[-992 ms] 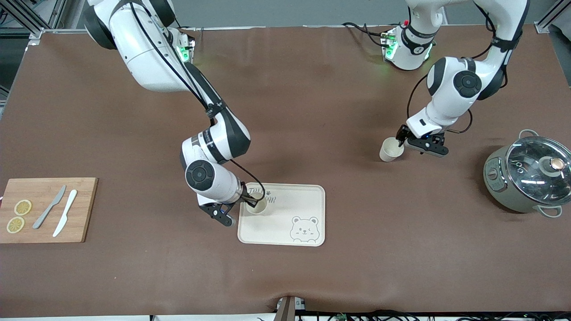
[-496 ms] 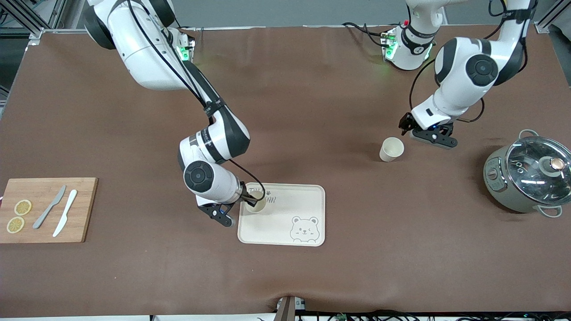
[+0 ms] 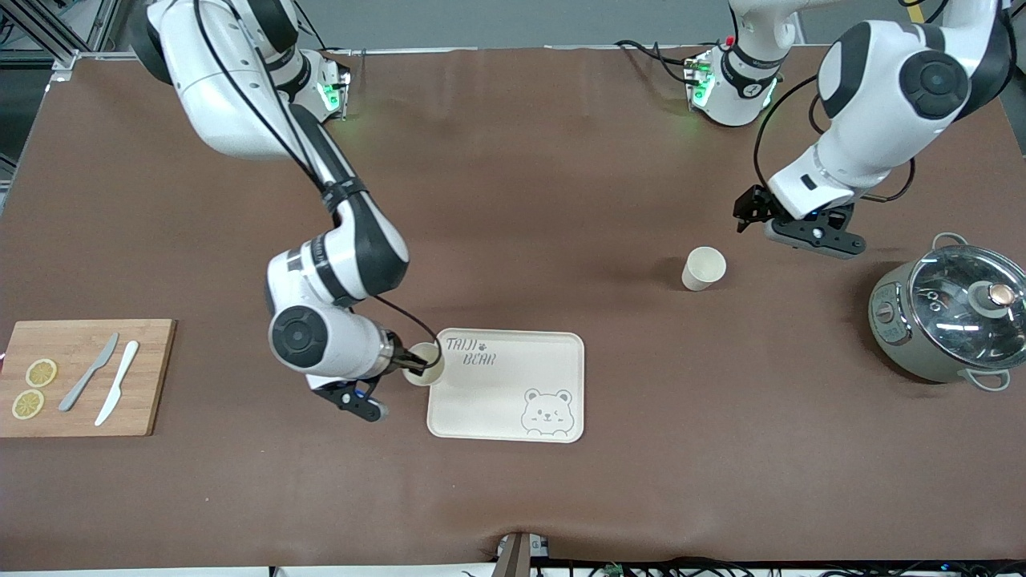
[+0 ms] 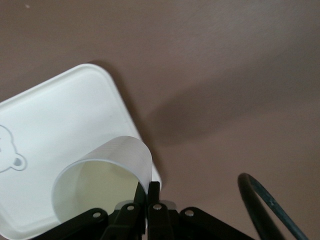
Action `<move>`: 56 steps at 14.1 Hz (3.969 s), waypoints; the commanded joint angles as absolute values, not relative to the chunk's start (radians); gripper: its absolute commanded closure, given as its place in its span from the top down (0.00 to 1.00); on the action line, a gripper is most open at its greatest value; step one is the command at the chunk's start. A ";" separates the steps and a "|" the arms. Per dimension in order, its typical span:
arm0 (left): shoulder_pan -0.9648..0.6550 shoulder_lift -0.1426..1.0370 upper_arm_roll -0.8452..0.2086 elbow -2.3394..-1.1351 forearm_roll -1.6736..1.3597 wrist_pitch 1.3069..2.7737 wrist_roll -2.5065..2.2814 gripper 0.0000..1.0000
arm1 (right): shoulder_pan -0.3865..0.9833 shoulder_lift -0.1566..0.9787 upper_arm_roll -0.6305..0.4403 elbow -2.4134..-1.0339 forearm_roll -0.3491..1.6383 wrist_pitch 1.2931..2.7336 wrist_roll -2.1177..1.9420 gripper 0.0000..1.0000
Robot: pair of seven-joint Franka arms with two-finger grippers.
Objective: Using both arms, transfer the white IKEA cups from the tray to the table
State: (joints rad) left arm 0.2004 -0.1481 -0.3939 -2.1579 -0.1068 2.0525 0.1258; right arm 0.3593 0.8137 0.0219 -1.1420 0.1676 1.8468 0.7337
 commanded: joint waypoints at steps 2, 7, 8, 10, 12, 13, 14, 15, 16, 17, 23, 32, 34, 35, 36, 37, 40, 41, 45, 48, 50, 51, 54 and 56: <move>0.230 -0.077 -0.396 -1.970 -0.124 1.936 0.062 1.00 | 0.279 0.720 0.031 -1.290 0.158 1.805 0.574 0.00; 0.239 -0.055 -0.388 -1.835 -0.114 1.847 -0.026 1.00 | 0.166 0.623 0.032 -1.448 0.054 1.859 0.375 0.00; 0.241 -0.055 -0.388 -1.819 -0.114 1.836 -0.040 1.00 | 0.147 0.603 0.032 -1.477 0.054 1.871 0.327 0.00; 0.241 -0.055 -0.388 -1.807 -0.114 1.830 -0.052 1.00 | 0.109 0.575 0.031 -1.537 0.051 1.900 0.234 0.00; 0.242 -0.055 -0.388 -1.802 -0.114 1.829 -0.052 1.00 | 0.069 0.523 0.031 -1.653 0.049 1.995 0.129 0.00; 0.244 -0.055 -0.387 -1.801 -0.112 1.824 -0.052 1.00 | 0.043 0.506 0.031 -1.696 0.046 2.029 0.074 0.00; 0.245 -0.055 -0.387 -1.792 -0.103 1.821 -0.052 1.00 | 0.022 0.499 0.031 -1.721 0.045 2.045 0.036 0.00; 0.245 -0.054 -0.388 -1.786 -0.082 1.821 -0.052 1.00 | 0.008 0.497 0.031 -1.735 0.043 2.052 0.000 0.00; 0.245 -0.054 -0.388 -1.786 -0.078 1.821 -0.054 1.00 | -0.017 0.494 0.031 -1.746 0.031 2.071 -0.041 0.00; 0.238 -0.052 -0.387 -1.786 -0.077 1.821 -0.055 1.00 | -0.044 0.492 0.031 -1.759 0.011 2.085 -0.084 0.00; 0.017 -0.052 -0.172 -1.764 -0.077 1.798 -0.078 1.00 | -0.173 0.495 0.031 -1.867 0.003 2.239 -0.299 0.00; -0.129 -0.052 -0.026 -1.744 -0.077 1.770 -0.080 1.00 | -0.180 0.500 0.029 -1.859 -0.012 2.224 -0.296 0.99; -0.120 -0.054 -0.029 -1.743 -0.077 1.769 -0.080 1.00 | -0.175 0.495 0.031 -1.850 -0.011 2.206 -0.285 1.00; -0.120 -0.054 -0.029 -1.743 -0.077 1.769 -0.080 1.00 | -0.173 0.494 0.032 -1.829 -0.011 2.169 -0.291 1.00; -0.118 -0.052 -0.034 -1.743 -0.077 1.769 -0.084 1.00 | -0.173 0.494 0.034 -1.801 -0.005 2.117 -0.278 1.00; -0.117 -0.052 -0.041 -1.743 -0.075 1.769 -0.103 1.00 | -0.173 0.492 0.034 -1.767 0.000 2.067 -0.264 1.00; -0.115 -0.055 -0.051 -1.741 -0.077 1.769 -0.115 1.00 | -0.170 0.492 0.038 -1.637 0.000 1.930 -0.265 1.00; -0.104 -0.057 -0.064 -1.727 -0.077 1.760 -0.117 1.00 | -0.163 0.492 0.040 -1.581 -0.008 1.887 -0.270 1.00; -0.084 -0.058 -0.086 -1.671 -0.077 1.683 -0.117 1.00 | -0.141 0.495 0.038 -1.375 -0.014 1.700 -0.262 1.00; -0.087 -0.067 -0.087 -1.666 -0.034 1.603 -0.091 1.00 | -0.112 0.492 0.031 -1.245 -0.028 1.547 -0.221 1.00; -0.092 -0.071 -0.113 -1.675 0.079 1.575 -0.064 1.00 | -0.084 0.491 0.032 -1.150 -0.072 1.441 0.017 1.00; -0.092 -0.074 -0.118 -1.687 0.095 1.575 -0.060 1.00 | -0.081 0.491 0.040 -1.123 -0.071 1.402 0.099 1.00; -0.086 -0.080 -0.120 -1.707 0.140 1.583 -0.012 1.00 | -0.048 0.425 0.041 -1.120 -0.072 1.295 0.146 1.00; -0.084 -0.078 -0.120 -1.706 0.134 1.586 -0.009 1.00 | -0.051 0.353 0.046 -1.126 -0.039 1.272 0.127 1.00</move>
